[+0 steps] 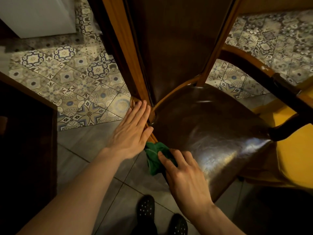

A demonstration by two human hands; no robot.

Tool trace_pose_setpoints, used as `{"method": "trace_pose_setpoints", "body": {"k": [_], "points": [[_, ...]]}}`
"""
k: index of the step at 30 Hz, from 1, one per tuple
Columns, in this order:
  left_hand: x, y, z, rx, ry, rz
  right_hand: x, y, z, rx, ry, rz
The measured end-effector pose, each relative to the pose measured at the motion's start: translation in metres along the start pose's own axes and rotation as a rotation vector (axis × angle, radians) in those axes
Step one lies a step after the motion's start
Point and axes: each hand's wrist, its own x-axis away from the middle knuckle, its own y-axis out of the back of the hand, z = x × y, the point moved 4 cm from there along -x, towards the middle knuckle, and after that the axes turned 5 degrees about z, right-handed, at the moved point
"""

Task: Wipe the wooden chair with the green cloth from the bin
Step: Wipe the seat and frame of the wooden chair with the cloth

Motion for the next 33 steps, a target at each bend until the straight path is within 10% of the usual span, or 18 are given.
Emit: {"method": "trace_pose_setpoints", "body": {"k": [15,33], "points": [[-0.001,0.014,-0.002,0.12,0.006,0.059,-0.057,0.019,0.021,0.028,-0.006,-0.061],[0.068,-0.033,-0.14,0.07,-0.226,0.173,0.126,-0.015,-0.022,0.037,-0.084,-0.02]]}}
